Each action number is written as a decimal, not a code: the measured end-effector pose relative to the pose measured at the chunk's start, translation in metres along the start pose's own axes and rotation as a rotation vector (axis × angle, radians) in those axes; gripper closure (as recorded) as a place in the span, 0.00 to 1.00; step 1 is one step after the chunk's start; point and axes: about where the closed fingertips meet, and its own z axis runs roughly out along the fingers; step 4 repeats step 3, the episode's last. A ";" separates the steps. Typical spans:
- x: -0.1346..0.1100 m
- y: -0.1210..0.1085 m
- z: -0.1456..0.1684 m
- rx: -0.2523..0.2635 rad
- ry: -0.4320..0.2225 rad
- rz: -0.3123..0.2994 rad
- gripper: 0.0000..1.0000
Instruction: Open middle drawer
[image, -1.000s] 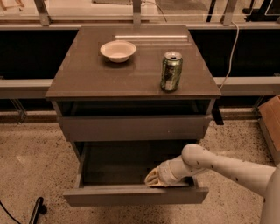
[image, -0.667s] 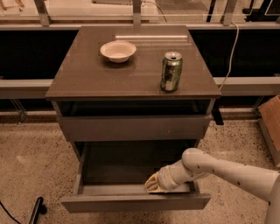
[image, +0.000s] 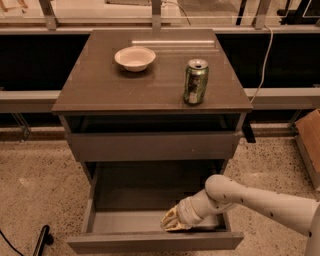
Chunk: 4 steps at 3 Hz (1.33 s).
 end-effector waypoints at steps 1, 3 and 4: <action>0.000 0.000 0.000 0.001 0.000 0.001 1.00; 0.000 -0.036 -0.037 0.161 -0.007 0.054 1.00; 0.000 -0.036 -0.037 0.161 -0.007 0.054 1.00</action>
Offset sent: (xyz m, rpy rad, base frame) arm 0.0559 -0.0212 0.0325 -0.0144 -0.0699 -0.1894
